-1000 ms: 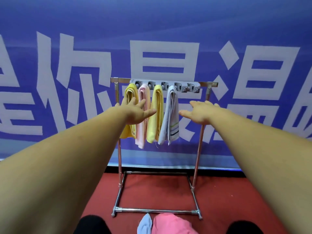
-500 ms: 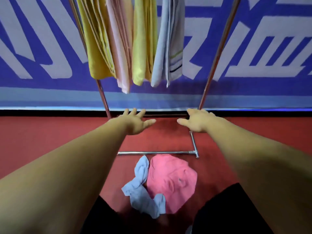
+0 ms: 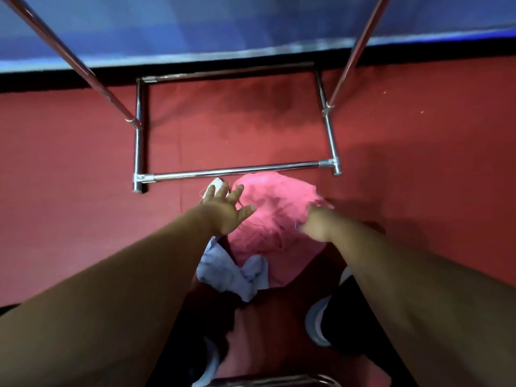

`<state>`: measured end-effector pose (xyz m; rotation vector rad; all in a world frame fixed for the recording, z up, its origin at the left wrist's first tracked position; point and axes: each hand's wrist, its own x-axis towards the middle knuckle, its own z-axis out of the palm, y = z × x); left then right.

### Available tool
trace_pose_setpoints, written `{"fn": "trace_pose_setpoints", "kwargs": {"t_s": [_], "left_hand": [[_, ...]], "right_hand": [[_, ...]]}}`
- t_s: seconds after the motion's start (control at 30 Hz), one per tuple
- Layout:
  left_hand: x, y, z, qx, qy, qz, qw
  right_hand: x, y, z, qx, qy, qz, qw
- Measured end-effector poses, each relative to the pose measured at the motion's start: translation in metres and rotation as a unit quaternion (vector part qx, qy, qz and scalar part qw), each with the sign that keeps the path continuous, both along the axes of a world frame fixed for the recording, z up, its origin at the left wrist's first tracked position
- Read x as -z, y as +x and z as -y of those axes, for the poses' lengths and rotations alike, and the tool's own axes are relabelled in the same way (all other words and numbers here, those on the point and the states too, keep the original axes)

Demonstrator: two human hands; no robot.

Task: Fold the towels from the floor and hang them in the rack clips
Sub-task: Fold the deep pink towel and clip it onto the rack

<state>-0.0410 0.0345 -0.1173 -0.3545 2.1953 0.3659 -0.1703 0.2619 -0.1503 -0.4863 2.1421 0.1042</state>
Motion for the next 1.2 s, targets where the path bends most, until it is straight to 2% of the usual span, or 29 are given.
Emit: {"fn": "trace_pose_setpoints", "kwargs": {"t_s": [0.17,0.3,0.5,0.6,0.67,0.7,0.8,0.9,1.03,1.2], "left_hand": [[0.039,0.023,-0.018,-0.125,0.035,0.003,0.991],[0.04,0.019,-0.031,-0.173,0.079,0.005,0.982],[0.036,0.016,-0.035,-0.2,0.122,-0.005,0.972],[0.036,0.016,-0.033,-0.198,0.127,-0.008,0.972],[0.037,0.015,-0.031,-0.181,0.118,-0.015,0.976],[0.036,0.013,-0.03,-0.171,0.112,-0.021,0.979],[0.033,0.005,-0.031,-0.167,0.114,-0.051,0.978],[0.025,-0.005,-0.035,-0.177,0.121,-0.083,0.973],[0.001,-0.017,-0.039,-0.21,0.136,-0.12,0.961],[-0.054,-0.031,-0.053,-0.216,0.183,-0.166,0.944]], "right_hand": [[0.099,0.03,-0.023,-0.08,0.034,0.054,0.995],[0.092,0.03,-0.024,-0.102,0.042,0.09,0.99],[0.106,0.034,-0.024,-0.045,0.066,0.12,0.989],[0.09,0.036,-0.022,-0.01,0.03,0.109,0.994],[0.071,0.036,-0.014,0.025,-0.035,0.094,0.995],[0.067,0.034,-0.01,0.08,-0.091,0.074,0.99],[0.048,0.023,0.006,0.197,-0.207,0.011,0.958],[0.029,0.016,0.024,0.266,-0.262,-0.013,0.928],[-0.005,0.018,0.03,0.427,-0.315,0.061,0.846],[-0.079,0.019,0.028,0.48,-0.355,0.07,0.799]]}}
